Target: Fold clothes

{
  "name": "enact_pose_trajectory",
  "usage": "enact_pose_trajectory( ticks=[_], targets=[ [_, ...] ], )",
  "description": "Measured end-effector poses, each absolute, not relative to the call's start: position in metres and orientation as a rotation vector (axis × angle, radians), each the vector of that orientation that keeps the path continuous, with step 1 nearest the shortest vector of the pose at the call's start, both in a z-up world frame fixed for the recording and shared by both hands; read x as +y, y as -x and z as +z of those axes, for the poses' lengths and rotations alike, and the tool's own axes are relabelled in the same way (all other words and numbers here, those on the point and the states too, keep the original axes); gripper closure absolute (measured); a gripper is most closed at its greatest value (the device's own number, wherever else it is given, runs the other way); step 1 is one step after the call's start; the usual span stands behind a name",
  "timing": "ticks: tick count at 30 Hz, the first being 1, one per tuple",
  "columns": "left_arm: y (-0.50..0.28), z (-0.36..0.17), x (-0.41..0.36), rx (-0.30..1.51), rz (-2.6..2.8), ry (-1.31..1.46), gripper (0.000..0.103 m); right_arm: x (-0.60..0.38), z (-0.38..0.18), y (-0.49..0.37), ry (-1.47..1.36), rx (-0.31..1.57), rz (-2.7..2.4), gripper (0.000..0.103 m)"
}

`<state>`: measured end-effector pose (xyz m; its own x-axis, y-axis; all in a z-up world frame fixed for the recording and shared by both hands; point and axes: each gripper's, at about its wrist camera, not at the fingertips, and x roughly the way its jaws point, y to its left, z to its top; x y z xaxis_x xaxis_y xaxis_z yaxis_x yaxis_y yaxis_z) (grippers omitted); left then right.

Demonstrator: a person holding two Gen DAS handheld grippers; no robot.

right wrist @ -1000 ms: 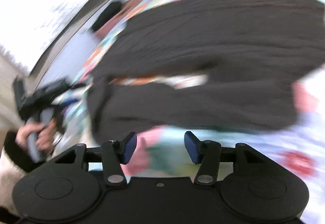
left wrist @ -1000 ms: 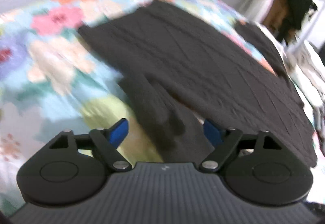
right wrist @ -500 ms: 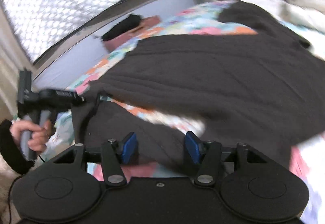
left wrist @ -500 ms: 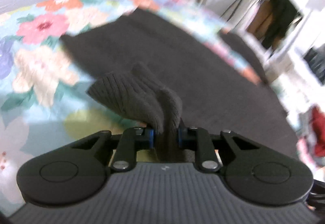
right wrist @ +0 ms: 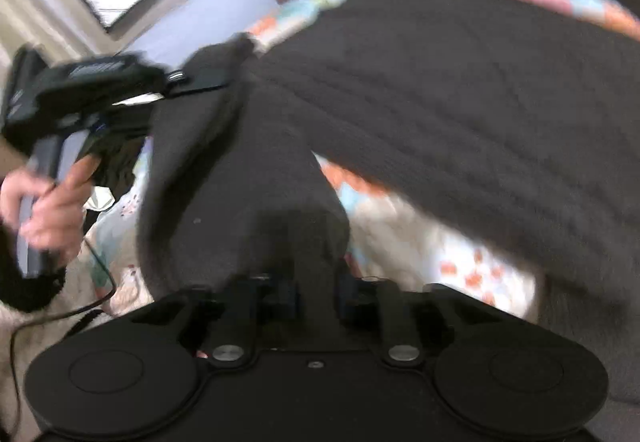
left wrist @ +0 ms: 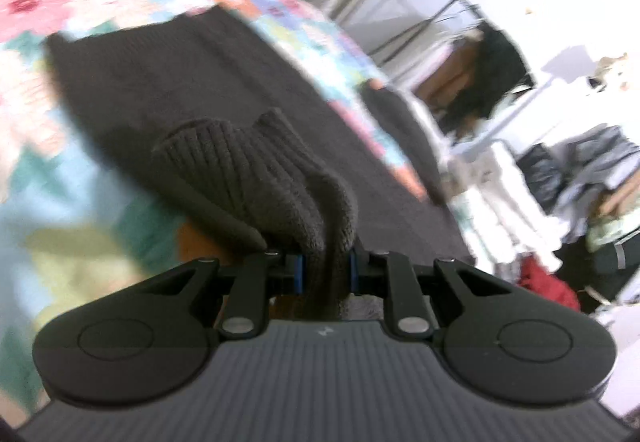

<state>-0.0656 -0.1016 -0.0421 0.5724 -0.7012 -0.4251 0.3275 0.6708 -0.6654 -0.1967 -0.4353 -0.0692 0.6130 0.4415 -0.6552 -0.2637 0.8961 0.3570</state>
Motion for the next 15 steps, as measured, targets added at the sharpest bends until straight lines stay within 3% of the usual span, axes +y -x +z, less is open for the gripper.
enact_pose_trajectory(
  ticks=[3,5,7,12,15],
  targets=[
    [0.064,-0.015,-0.101,0.534,-0.684,0.57,0.078,-0.443,-0.031,0.222,-0.157,0.61,0.249,0.084],
    [0.061,-0.009,-0.094,0.502,-0.618,0.597,0.03,-0.437,-0.006,0.25,-0.07,0.466,0.125,0.084],
    [0.06,-0.018,-0.089,0.531,-0.527,0.587,0.029,-0.427,0.009,0.272,-0.004,0.383,0.031,0.084],
    [0.06,-0.06,-0.097,0.852,-0.36,0.465,0.031,-0.372,-0.039,0.272,0.12,0.582,0.138,0.084],
    [0.076,-0.06,-0.097,0.865,-0.385,0.465,0.031,-0.378,-0.048,0.267,0.001,0.611,0.175,0.083]
  ],
)
